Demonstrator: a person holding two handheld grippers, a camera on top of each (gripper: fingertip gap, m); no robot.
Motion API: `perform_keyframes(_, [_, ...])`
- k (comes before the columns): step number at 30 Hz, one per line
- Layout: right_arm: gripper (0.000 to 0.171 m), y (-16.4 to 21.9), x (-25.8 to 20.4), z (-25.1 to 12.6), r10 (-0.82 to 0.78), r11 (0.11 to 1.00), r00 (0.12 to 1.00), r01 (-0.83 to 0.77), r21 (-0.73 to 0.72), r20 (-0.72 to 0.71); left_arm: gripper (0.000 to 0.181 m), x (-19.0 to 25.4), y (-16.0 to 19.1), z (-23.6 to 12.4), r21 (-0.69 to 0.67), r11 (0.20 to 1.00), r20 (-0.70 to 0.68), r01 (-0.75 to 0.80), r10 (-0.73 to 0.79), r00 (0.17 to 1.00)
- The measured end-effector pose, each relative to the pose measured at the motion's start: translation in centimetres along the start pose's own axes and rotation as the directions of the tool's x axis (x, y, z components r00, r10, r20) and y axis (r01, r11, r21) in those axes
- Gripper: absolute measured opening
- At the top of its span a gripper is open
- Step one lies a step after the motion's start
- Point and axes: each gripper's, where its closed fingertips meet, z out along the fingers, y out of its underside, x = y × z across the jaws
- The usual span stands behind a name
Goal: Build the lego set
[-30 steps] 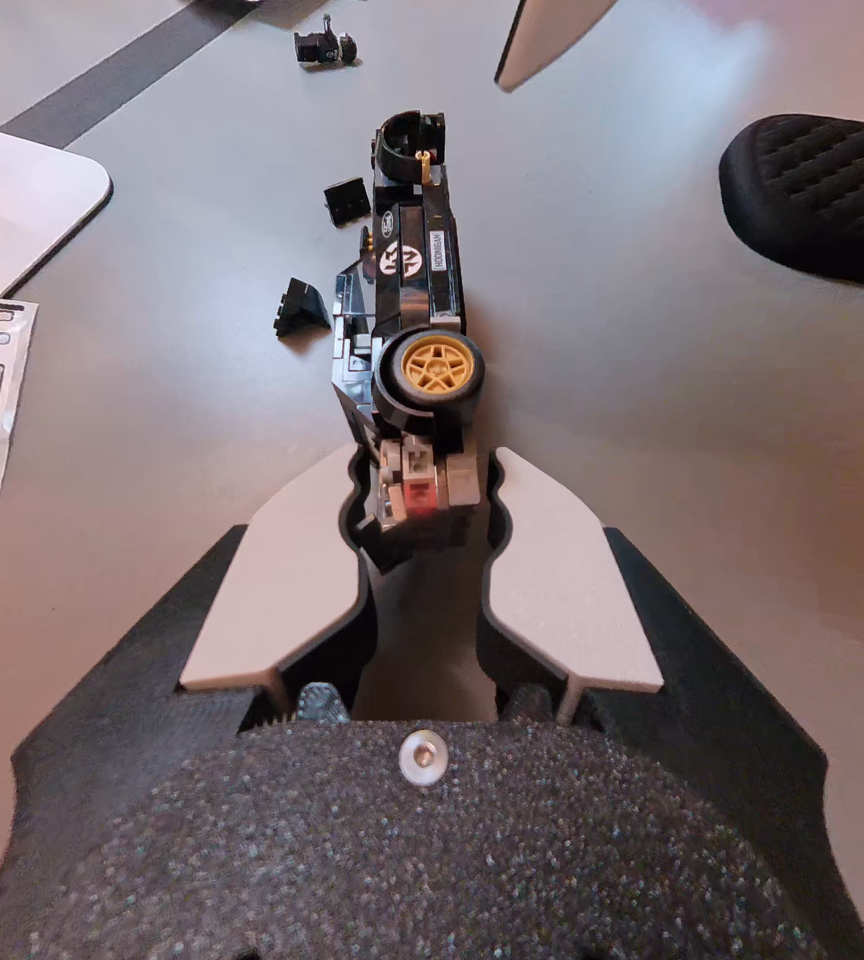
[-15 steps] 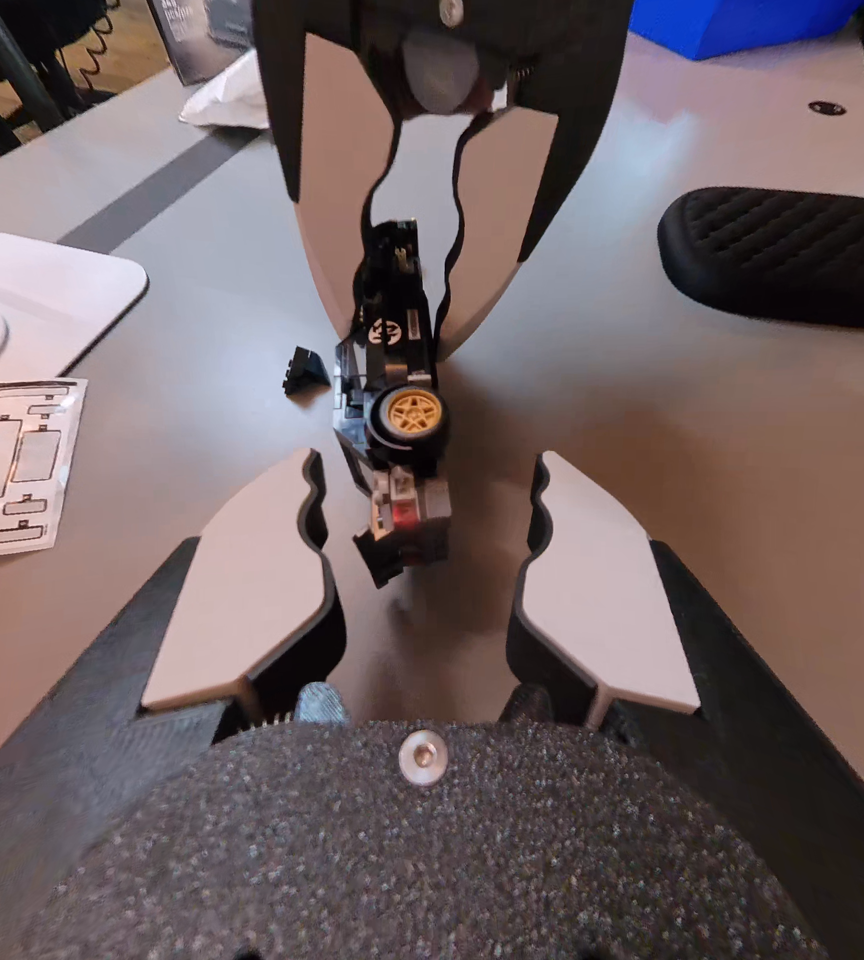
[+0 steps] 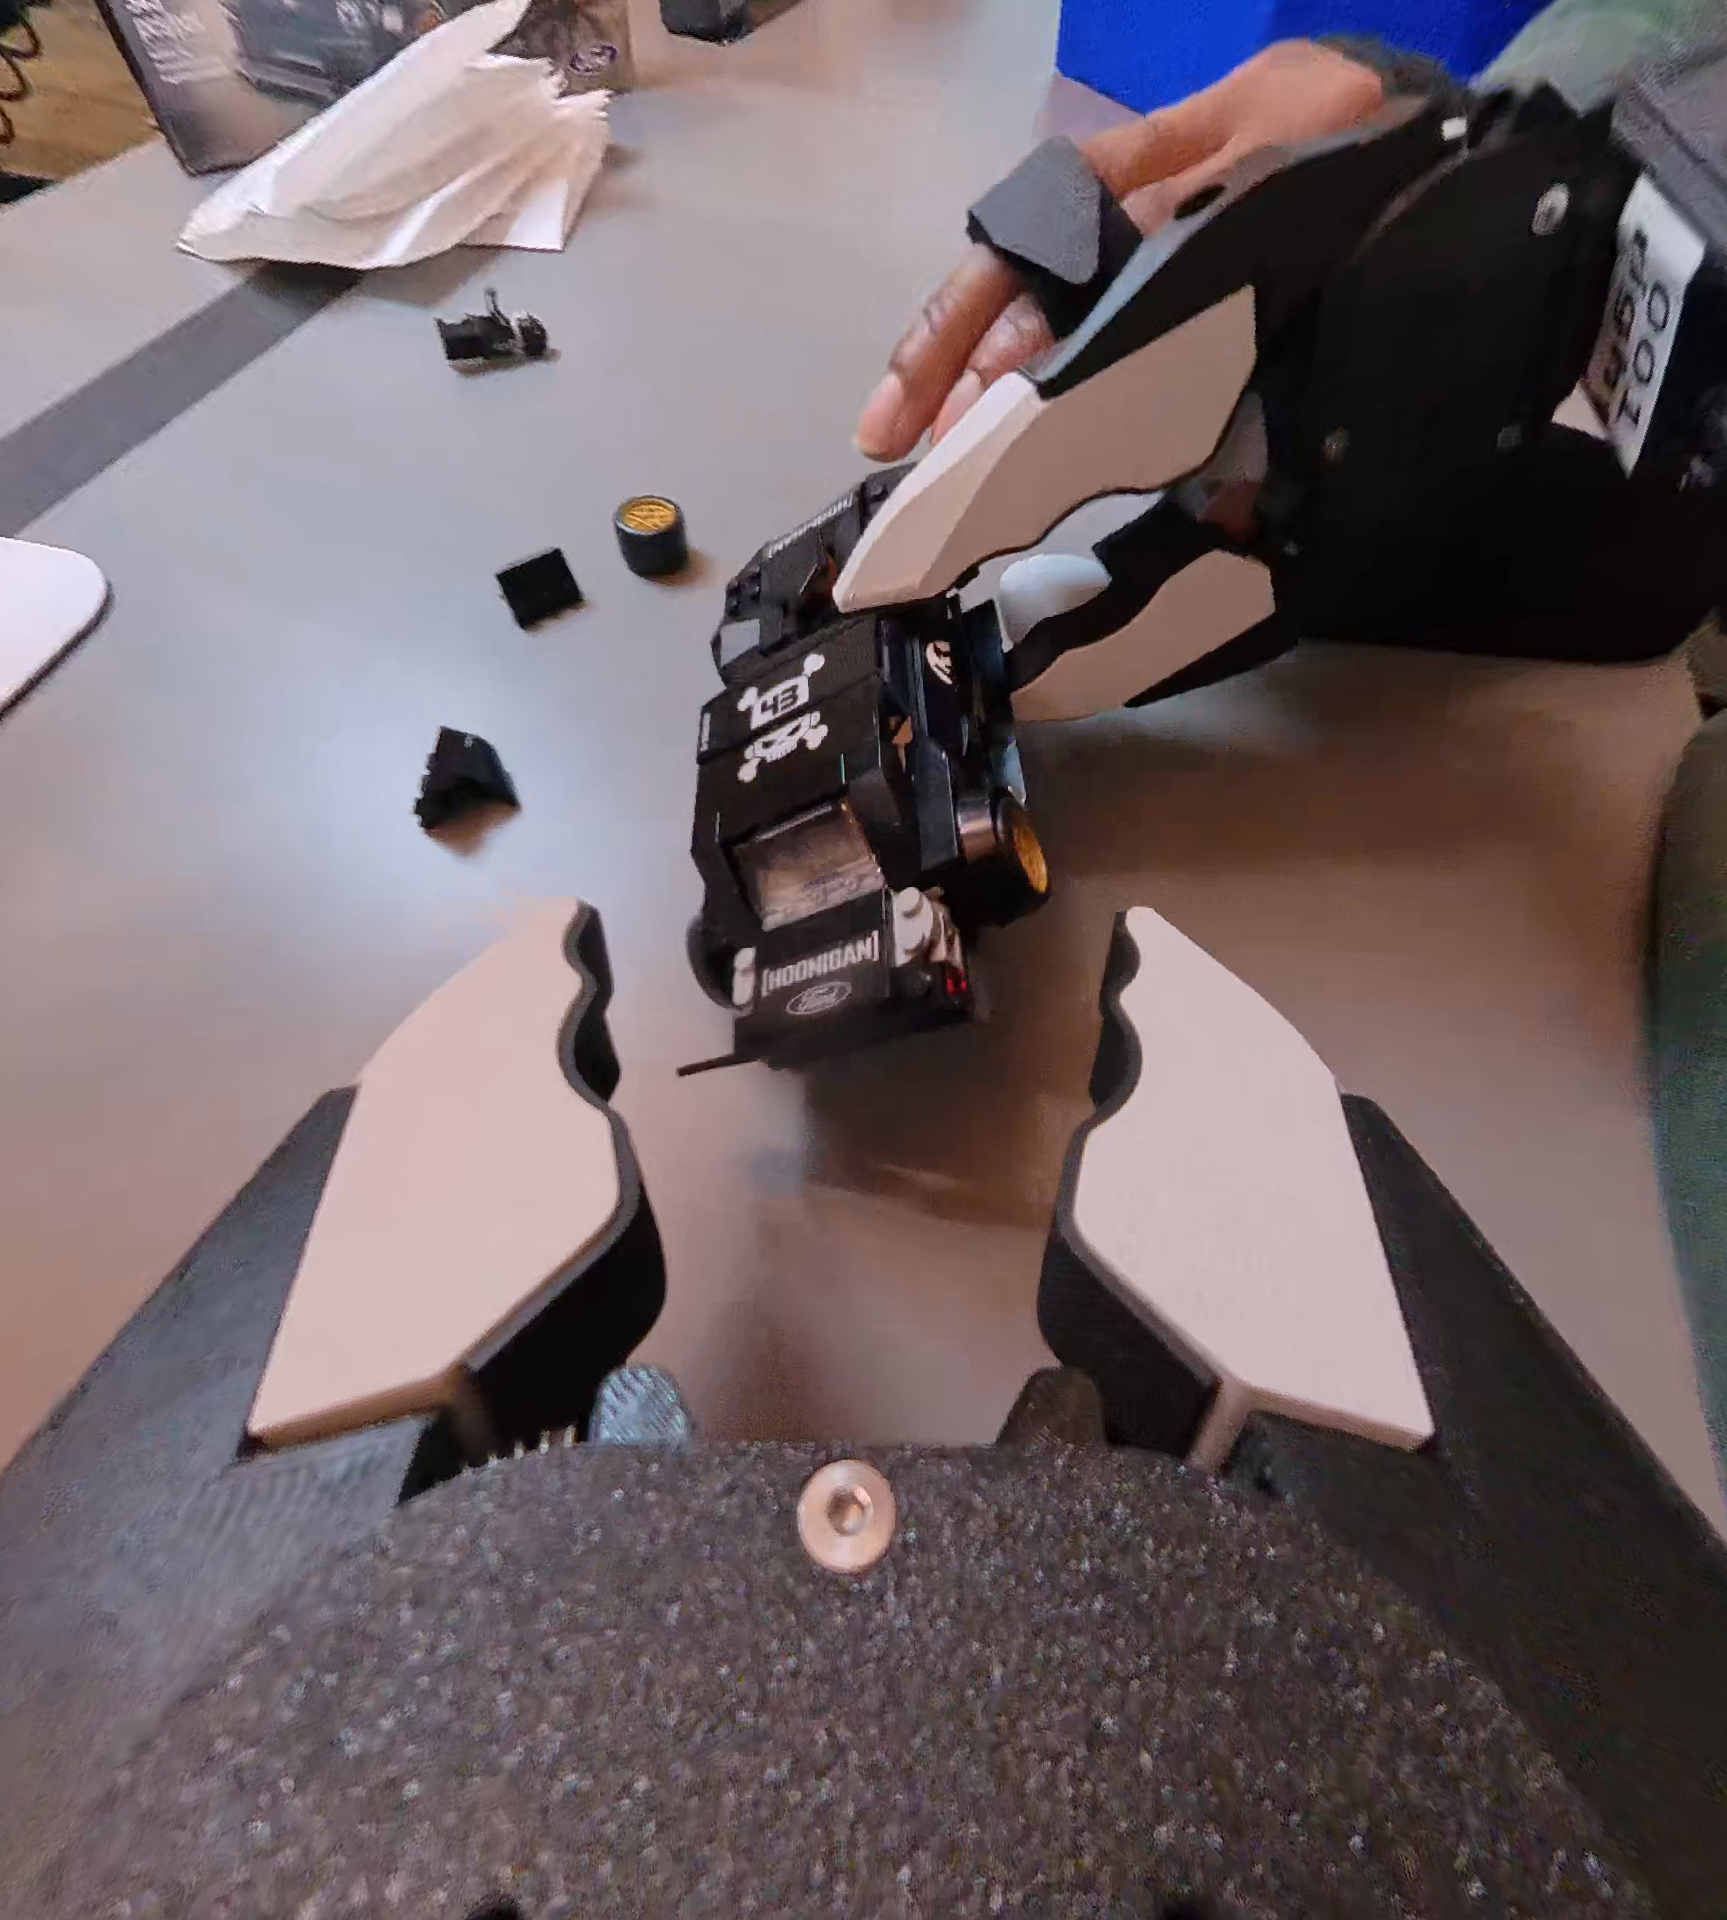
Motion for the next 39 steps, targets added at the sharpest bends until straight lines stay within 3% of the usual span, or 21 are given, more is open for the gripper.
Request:
perform_keyframes(6, [0.034, -1.0, -1.8, -1.0, -0.034, 0.999, 0.996, 0.037, 0.036, -0.079, 0.092, 1.0, -0.1, 1.2, 0.001, 0.997, -0.027, 0.076, -0.076, 0.997])
perform_keyframes(18, [0.038, -1.4, -3.7, -2.1, 0.044, 0.995, 0.999, -0.042, 0.095, -0.016, 0.089, 0.9, 0.7, 3.6, -0.100, 0.995, 0.012, 0.024, -0.023, 1.000])
perform_keyframes(28, [0.040, -1.6, -2.0, -4.3, 0.356, 0.902, 0.931, -0.366, 0.229, 0.083, 0.081, 1.0, 0.7, 4.6, -0.220, 0.973, -0.003, -0.074, 0.075, 0.997])
perform_keyframes(39, [0.038, 6.1, 2.4, -4.3, 0.683, 0.723, 0.728, -0.661, 0.201, -0.061, 0.065, 1.8, 1.6, 6.0, -0.358, 0.924, -0.032, -0.136, 0.134, 0.990])
